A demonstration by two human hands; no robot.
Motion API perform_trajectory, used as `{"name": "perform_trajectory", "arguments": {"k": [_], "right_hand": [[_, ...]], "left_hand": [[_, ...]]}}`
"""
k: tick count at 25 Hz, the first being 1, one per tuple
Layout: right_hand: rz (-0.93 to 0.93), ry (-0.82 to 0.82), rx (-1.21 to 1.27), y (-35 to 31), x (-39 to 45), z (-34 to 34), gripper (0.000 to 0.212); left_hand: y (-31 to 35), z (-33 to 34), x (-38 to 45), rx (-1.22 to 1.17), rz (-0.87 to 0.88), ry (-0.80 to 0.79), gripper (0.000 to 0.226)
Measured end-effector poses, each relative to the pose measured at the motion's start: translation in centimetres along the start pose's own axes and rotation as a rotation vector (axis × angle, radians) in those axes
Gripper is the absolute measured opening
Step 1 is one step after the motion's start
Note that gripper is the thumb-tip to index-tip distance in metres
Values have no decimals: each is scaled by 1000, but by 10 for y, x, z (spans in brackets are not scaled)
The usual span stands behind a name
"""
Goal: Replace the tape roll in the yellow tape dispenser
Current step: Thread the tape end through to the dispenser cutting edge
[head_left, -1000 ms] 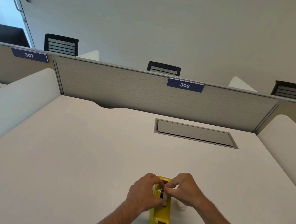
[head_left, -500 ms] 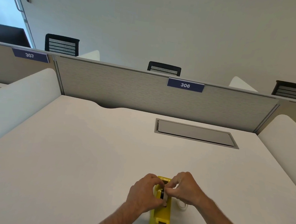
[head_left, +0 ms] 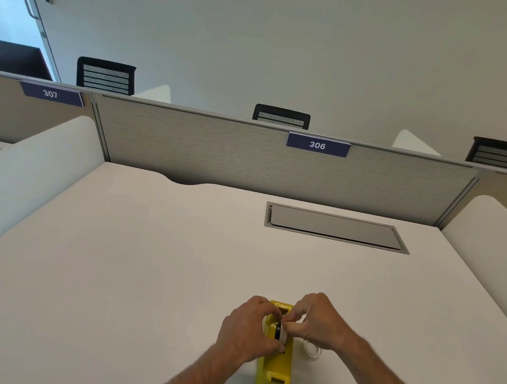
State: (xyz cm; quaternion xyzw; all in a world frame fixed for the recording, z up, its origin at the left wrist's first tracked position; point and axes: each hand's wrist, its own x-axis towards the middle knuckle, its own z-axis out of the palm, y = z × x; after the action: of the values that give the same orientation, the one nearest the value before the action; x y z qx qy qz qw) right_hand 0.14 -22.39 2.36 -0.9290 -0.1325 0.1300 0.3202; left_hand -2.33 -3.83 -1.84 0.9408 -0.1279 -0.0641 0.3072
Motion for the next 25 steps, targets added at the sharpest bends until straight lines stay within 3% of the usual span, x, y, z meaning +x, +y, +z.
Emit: {"name": "perform_trajectory", "arguments": {"k": [16, 25], "right_hand": [[24, 42, 45, 1, -4, 6, 14], [-41, 119, -109, -4, -3, 9, 10]], "left_hand": [[0, 0, 1, 6, 7, 2, 61], [1, -1, 0, 4, 6, 5, 62]]}}
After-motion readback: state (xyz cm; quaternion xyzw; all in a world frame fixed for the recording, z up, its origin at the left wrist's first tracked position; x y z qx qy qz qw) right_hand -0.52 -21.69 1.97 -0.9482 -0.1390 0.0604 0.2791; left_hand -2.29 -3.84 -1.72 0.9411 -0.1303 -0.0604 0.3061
